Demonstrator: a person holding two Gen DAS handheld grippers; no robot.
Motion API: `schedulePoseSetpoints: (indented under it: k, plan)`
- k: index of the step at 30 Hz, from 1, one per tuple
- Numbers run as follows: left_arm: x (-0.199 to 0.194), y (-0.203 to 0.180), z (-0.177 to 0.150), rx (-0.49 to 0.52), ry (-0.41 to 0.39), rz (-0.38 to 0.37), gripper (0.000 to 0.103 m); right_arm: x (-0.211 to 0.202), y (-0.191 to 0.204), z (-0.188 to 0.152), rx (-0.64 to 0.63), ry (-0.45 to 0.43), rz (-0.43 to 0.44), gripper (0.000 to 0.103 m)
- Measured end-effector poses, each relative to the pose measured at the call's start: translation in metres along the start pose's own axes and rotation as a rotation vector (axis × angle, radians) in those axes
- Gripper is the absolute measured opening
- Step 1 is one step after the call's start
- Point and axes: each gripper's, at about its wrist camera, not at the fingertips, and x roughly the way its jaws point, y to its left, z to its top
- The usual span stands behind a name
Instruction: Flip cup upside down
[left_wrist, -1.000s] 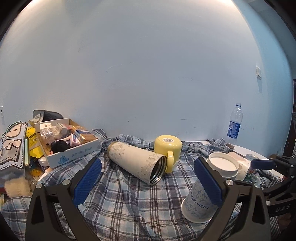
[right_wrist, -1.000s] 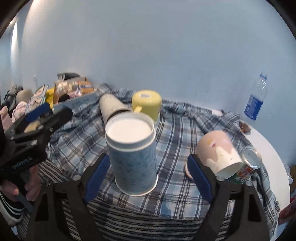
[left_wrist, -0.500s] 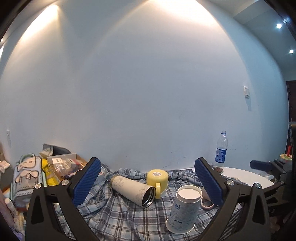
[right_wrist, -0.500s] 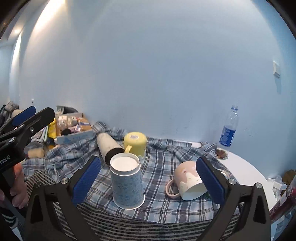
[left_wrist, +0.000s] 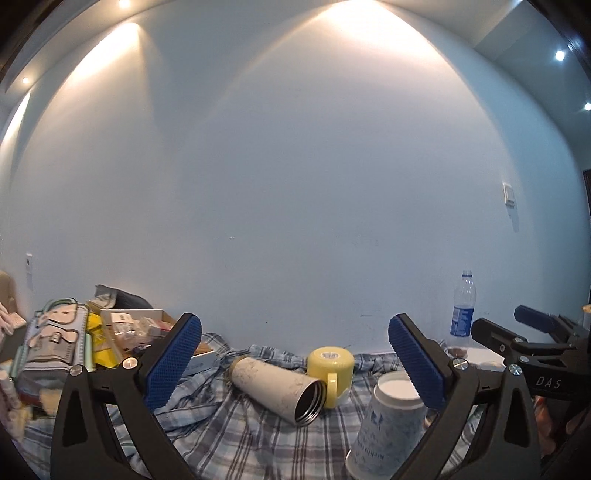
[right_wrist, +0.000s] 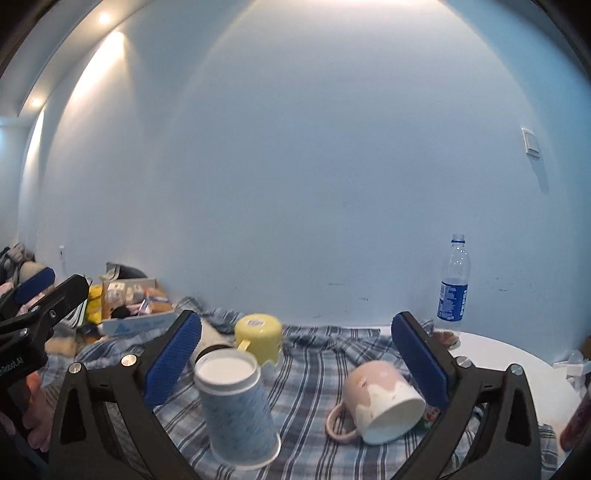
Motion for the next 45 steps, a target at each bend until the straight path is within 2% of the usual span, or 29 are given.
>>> schedulePoseSetpoints:
  k: [7,9,12,14,22,38,45]
  plan:
    - [0.040,0.003,-0.029,-0.030,0.094,-0.058,0.103,0.024,-0.022,-0.025,0.089,-0.009,-0.015,0.103]
    - [0.033,0.002,-0.028,-0.023,0.057,-0.025,0.103,0.029,-0.022,-0.027,0.091,0.031,-0.022,0.103]
    - [0.019,-0.002,-0.029,0.002,-0.011,0.015,0.103,0.026,-0.021,-0.027,0.090,0.024,-0.037,0.103]
    - [0.016,-0.004,-0.029,0.014,-0.023,0.014,0.103,0.024,-0.021,-0.028,0.091,0.017,-0.039,0.103]
    - [0.016,-0.008,-0.028,0.045,-0.016,0.029,0.103,0.022,-0.012,-0.029,0.045,0.006,-0.060,0.103]
    - [0.026,-0.006,-0.030,0.036,0.034,0.037,0.103,0.028,-0.022,-0.031,0.088,0.042,-0.079,0.103]
    - [0.024,-0.007,-0.031,0.041,0.029,0.036,0.103,0.027,-0.021,-0.031,0.084,0.037,-0.077,0.103]
